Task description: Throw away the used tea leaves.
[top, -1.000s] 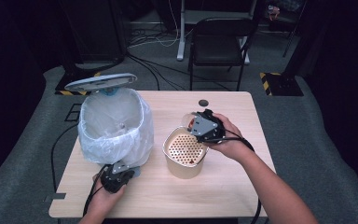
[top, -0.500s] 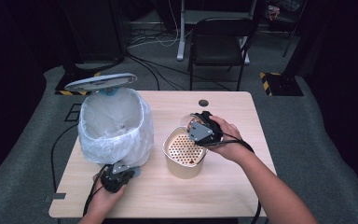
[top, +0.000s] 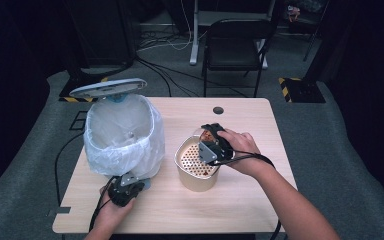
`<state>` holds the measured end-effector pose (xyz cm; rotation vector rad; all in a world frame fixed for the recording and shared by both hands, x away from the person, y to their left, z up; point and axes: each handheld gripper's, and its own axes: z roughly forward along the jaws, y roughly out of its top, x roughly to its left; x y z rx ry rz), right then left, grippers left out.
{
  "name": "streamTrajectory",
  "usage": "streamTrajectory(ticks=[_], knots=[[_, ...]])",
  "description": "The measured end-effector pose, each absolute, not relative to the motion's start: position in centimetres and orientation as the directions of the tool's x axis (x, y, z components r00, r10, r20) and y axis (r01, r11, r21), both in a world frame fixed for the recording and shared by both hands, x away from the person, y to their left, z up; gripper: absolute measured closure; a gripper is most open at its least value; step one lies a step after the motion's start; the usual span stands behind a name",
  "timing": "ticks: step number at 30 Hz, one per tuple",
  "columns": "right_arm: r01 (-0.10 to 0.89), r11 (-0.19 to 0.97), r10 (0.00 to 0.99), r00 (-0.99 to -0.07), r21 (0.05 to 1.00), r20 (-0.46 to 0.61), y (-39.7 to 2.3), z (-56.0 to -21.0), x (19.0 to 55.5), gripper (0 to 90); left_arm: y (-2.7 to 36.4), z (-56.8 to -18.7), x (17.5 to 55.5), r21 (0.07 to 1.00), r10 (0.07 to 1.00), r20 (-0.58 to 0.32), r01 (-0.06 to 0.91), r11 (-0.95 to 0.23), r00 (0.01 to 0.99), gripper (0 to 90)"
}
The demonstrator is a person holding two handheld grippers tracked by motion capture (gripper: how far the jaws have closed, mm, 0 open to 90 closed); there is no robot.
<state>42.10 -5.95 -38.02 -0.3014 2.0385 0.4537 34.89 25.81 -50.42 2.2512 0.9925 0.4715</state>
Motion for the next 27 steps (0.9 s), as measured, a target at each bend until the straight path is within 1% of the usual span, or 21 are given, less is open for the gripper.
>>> streamTrajectory(ticks=[3, 6, 9, 10, 14, 15, 16, 17, 19, 20, 21, 23, 24, 25, 27], knots=[[-0.392, 0.906, -0.053, -0.477, 0.159, -0.877, -5.8, -38.3, 42.0, 42.5, 25.8, -50.4, 34.9, 0.669, 0.755, 0.069, 0.531, -0.52, 0.652, 90.0], [-0.409, 0.907, -0.105, -0.449, 0.099, -0.887, -5.7, -38.4, 42.0, 42.5, 25.8, -50.4, 34.9, 0.669, 0.754, 0.069, 0.531, -0.521, 0.653, 90.0], [-0.427, 0.904, -0.179, -0.43, 0.025, -0.885, -5.6, -38.3, 42.1, 42.6, 25.8, -50.4, 34.9, 0.669, 0.754, 0.07, 0.53, -0.521, 0.653, 90.0], [-0.429, 0.903, -0.186, -0.424, 0.016, -0.887, -5.5, -38.4, 42.0, 42.7, 25.8, -50.4, 34.9, 0.669, 0.754, 0.069, 0.531, -0.52, 0.653, 90.0], [-0.458, 0.878, -0.322, -0.349, -0.14, -0.88, -5.1, -38.6, 41.6, 42.7, 25.8, -50.4, 34.9, 0.669, 0.754, 0.069, 0.53, -0.521, 0.653, 90.0], [-0.451, 0.882, -0.311, -0.345, -0.134, -0.886, -5.1, -39.0, 41.4, 42.7, 25.8, -50.4, 34.9, 0.669, 0.754, 0.069, 0.53, -0.521, 0.653, 90.0], [-0.463, 0.87, -0.338, -0.315, -0.167, -0.887, -4.9, -39.0, 41.4, 42.7, 25.8, -50.4, 34.9, 0.669, 0.754, 0.07, 0.53, -0.521, 0.653, 90.0], [-0.458, 0.871, -0.341, -0.304, -0.177, -0.889, -4.9, -39.2, 41.2, 42.7, 25.8, -50.4, 34.9, 0.669, 0.754, 0.069, 0.531, -0.521, 0.653, 90.0], [-0.466, 0.849, -0.392, -0.24, -0.249, -0.888, -4.7, -39.3, 41.0, 42.7, 25.8, -50.4, 34.9, 0.669, 0.754, 0.07, 0.53, -0.521, 0.653, 90.0], [-0.468, 0.842, -0.4, -0.207, -0.269, -0.893, -4.6, -39.4, 40.9, 42.7, 25.8, -50.4, 34.9, 0.669, 0.754, 0.07, 0.53, -0.521, 0.653, 90.0], [-0.464, 0.844, -0.397, -0.204, -0.268, -0.895, -4.7, -39.6, 40.7, 42.7, 25.8, -50.4, 34.9, 0.669, 0.754, 0.07, 0.53, -0.522, 0.654, 90.0], [-0.467, 0.821, -0.444, -0.159, -0.329, -0.882, -4.5, -39.5, 40.5, 42.7, 25.8, -50.4, 34.9, 0.669, 0.754, 0.07, 0.53, -0.521, 0.653, 90.0], [-0.468, 0.796, -0.499, -0.151, -0.383, -0.853, -4.4, -39.4, 40.5, 42.7, 25.8, -50.4, 34.9, 0.669, 0.754, 0.07, 0.53, -0.521, 0.653, 90.0], [-0.479, 0.771, -0.528, -0.112, -0.42, -0.842, -4.3, -39.3, 40.5, 42.7, 25.8, -50.4, 34.9, 0.669, 0.755, 0.069, 0.531, -0.52, 0.653, 90.0], [-0.479, 0.75, -0.547, -0.059, -0.457, -0.835, -4.1, -39.4, 40.3, 42.7, 25.8, -50.4, 34.9, 0.669, 0.754, 0.069, 0.531, -0.521, 0.653, 90.0]])
